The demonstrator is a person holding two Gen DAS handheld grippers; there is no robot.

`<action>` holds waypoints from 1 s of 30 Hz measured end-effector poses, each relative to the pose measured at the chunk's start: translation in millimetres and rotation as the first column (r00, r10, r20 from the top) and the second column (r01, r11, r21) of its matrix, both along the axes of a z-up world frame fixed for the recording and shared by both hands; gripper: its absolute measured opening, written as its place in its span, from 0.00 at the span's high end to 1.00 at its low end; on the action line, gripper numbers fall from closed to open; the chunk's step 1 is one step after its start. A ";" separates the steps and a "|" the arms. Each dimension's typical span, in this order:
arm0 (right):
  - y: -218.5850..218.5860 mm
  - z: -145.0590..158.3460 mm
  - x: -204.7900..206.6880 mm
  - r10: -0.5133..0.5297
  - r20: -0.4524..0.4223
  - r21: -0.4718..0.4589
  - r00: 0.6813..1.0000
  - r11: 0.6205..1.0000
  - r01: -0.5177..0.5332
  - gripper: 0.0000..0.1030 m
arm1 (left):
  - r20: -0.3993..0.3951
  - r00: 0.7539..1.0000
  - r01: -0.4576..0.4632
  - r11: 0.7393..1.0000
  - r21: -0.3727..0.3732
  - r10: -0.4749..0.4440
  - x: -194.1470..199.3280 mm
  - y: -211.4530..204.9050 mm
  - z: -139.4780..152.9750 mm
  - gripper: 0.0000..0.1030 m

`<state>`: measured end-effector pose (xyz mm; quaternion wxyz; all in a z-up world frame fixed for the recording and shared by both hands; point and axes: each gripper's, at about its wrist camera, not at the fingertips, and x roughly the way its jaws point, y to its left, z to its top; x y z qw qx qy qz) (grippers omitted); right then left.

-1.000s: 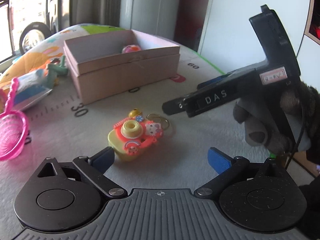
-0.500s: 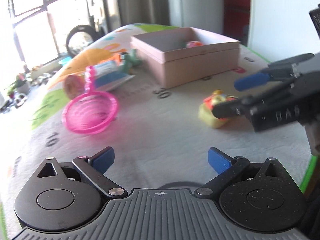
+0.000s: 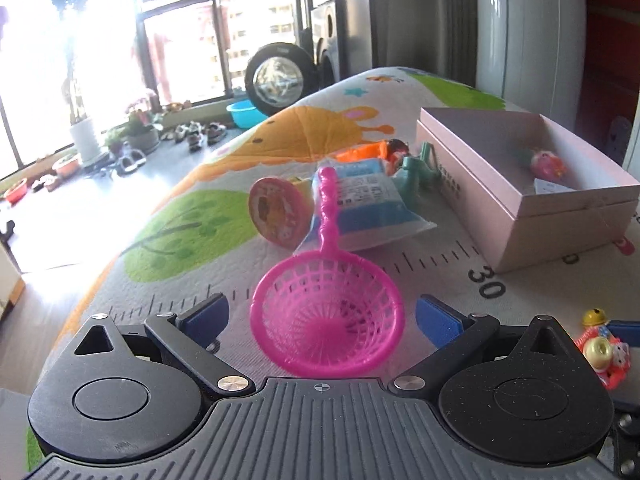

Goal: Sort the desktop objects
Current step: 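Grasp the pink net scoop with the left gripper while the right gripper carries the keychain toy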

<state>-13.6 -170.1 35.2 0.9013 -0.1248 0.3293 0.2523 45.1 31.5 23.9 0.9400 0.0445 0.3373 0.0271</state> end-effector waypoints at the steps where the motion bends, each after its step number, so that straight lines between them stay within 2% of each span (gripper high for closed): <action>1: 0.0 -0.4 -0.5 0.007 -0.003 -0.002 1.000 1.000 -0.007 0.44 | -0.006 1.000 0.000 1.000 0.015 0.000 4.6 -2.0 -2.0 0.01; 4: 0.9 -1.9 -0.3 0.013 -0.005 -0.009 1.000 1.000 -0.013 0.43 | -0.013 1.000 0.005 0.998 0.057 -0.004 12.9 -6.9 -9.5 0.01; 7: 2.3 -2.3 0.8 0.018 -0.013 -0.009 1.000 1.000 -0.018 0.42 | -0.010 1.000 0.010 0.998 0.069 -0.010 13.4 -10.0 -13.9 0.02; 8: 2.7 -2.3 0.7 0.021 -0.012 -0.011 1.000 1.000 -0.021 0.42 | -0.005 1.000 0.012 0.997 0.073 -0.012 11.9 -10.2 -14.6 0.04; 9: 2.7 -2.3 0.7 0.022 -0.013 -0.011 1.000 1.000 -0.022 0.43 | -0.005 1.000 0.015 0.997 0.080 -0.015 10.2 -10.1 -14.8 0.15; 16: -13.8 7.0 4.3 0.001 -0.018 0.017 1.000 1.000 0.000 0.44 | 0.039 0.997 0.060 0.992 0.115 -0.065 -23.4 -11.0 -2.8 0.15; 20: -43.0 31.0 10.0 -0.044 -0.019 0.080 0.999 0.996 0.046 0.44 | 0.094 0.988 0.117 0.990 0.079 -0.124 -49.4 -13.8 23.2 0.15; 23: -66.8 60.6 12.7 -0.089 0.023 0.141 0.996 0.986 0.085 0.44 | 0.166 0.973 0.156 0.986 0.049 -0.162 -51.2 -22.6 52.5 0.15; 27: -92.3 102.8 15.0 -0.136 0.119 0.200 0.983 0.974 0.111 0.44 | 0.230 0.946 0.236 0.972 -0.008 -0.228 -21.9 -47.1 83.4 0.15; 30: -104.6 124.3 19.3 -0.181 0.184 0.204 0.966 0.969 0.142 0.44 | 0.257 0.938 0.247 0.969 -0.025 -0.233 17.4 -74.2 88.3 0.14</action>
